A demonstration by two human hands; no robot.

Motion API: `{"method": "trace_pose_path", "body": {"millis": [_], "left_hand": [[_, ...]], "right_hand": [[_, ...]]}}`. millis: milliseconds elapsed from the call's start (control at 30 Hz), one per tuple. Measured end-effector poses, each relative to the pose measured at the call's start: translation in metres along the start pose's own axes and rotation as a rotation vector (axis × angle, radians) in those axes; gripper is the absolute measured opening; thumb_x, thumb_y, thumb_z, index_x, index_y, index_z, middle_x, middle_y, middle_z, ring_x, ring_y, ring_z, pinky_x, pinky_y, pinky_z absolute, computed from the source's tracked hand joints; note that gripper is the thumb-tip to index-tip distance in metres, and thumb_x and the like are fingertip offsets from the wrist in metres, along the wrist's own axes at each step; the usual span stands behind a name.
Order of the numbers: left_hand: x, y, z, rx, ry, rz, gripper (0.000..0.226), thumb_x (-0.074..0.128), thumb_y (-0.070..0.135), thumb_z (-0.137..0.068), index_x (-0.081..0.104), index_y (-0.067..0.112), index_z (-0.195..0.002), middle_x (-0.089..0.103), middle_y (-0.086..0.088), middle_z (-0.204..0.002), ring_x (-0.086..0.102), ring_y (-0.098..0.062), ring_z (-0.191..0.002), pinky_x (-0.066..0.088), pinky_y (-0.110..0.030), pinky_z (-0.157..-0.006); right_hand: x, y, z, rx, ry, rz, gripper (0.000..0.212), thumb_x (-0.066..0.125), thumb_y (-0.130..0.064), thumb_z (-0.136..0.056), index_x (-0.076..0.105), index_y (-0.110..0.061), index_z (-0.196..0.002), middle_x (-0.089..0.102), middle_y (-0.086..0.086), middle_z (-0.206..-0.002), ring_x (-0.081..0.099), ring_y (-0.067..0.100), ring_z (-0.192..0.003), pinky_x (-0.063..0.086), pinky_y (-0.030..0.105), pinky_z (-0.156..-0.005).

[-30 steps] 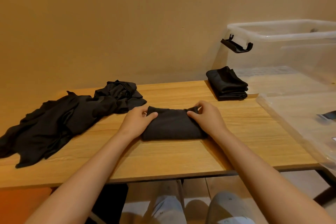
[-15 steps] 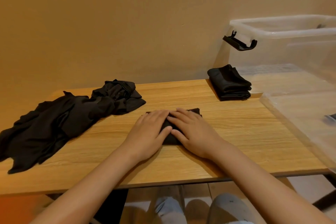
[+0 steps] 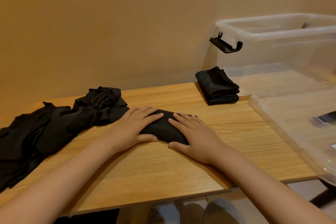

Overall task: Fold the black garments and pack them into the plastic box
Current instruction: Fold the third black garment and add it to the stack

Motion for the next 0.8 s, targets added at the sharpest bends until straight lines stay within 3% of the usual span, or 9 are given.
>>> {"method": "trace_pose_path", "body": {"millis": [200,367,500,633,733,800], "left_hand": [[0.009,-0.019,-0.07,-0.047,0.253,-0.011,0.05,0.057,0.04,-0.094,0.044,0.034,-0.142,0.039,0.006,-0.15,0.031,-0.015,-0.139,0.02,-0.032,-0.114],[0.019,-0.026,-0.139,-0.14,0.374,0.022,0.046,0.059,0.024,-0.094,0.05,0.028,-0.138,0.045,0.0,-0.145,0.036,-0.019,-0.137,0.028,-0.036,-0.111],[0.029,-0.03,-0.176,-0.254,0.442,0.165,0.046,0.058,0.015,-0.093,0.051,0.027,-0.138,0.046,-0.001,-0.141,0.04,-0.019,-0.131,0.035,-0.035,-0.105],[0.031,-0.029,-0.174,-0.343,0.649,0.45,0.038,0.053,0.002,-0.093,0.059,0.025,-0.123,0.051,0.005,-0.119,0.052,-0.009,-0.103,0.048,-0.023,-0.082],[0.024,-0.024,-0.169,-0.258,0.645,0.582,0.03,0.048,0.001,-0.094,0.065,0.021,-0.109,0.059,0.008,-0.106,0.055,-0.001,-0.093,0.044,-0.012,-0.076],[0.025,-0.022,-0.169,-0.197,0.586,0.579,0.027,0.05,0.004,-0.095,0.069,0.021,-0.105,0.061,0.01,-0.105,0.055,-0.001,-0.096,0.044,-0.013,-0.081]], "right_hand": [[0.0,0.027,-0.036,0.291,0.084,0.085,0.074,0.027,-0.062,-0.096,0.007,-0.022,-0.155,0.001,0.003,-0.163,-0.007,0.02,-0.149,-0.006,0.038,-0.12],[0.003,0.035,-0.079,0.436,0.173,0.049,0.077,0.028,-0.058,-0.098,0.005,-0.012,-0.155,-0.002,0.01,-0.162,-0.008,0.023,-0.149,-0.006,0.04,-0.121],[0.003,0.039,-0.099,0.35,0.215,-0.032,0.078,0.032,-0.06,-0.096,0.007,-0.016,-0.155,0.003,0.007,-0.163,-0.004,0.019,-0.149,-0.005,0.038,-0.121],[-0.007,0.05,-0.086,0.261,0.122,-0.045,0.078,0.039,-0.062,-0.093,0.008,-0.028,-0.155,-0.001,0.001,-0.163,-0.009,0.016,-0.149,-0.006,0.038,-0.121],[-0.01,0.059,-0.082,0.27,-0.012,0.011,0.075,0.037,-0.058,-0.096,-0.002,-0.031,-0.154,-0.01,0.0,-0.162,-0.015,0.017,-0.148,-0.008,0.038,-0.12],[-0.006,0.06,-0.088,0.278,0.015,0.017,0.071,0.033,-0.056,-0.098,-0.003,-0.031,-0.154,-0.009,0.001,-0.162,-0.014,0.017,-0.148,-0.008,0.038,-0.12]]}}
Point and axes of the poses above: each hand's wrist, its own z-axis away from the middle knuckle, its own x-axis out of the palm, y = z × x, the point moved 1 cm from there along -z, towards the middle knuckle
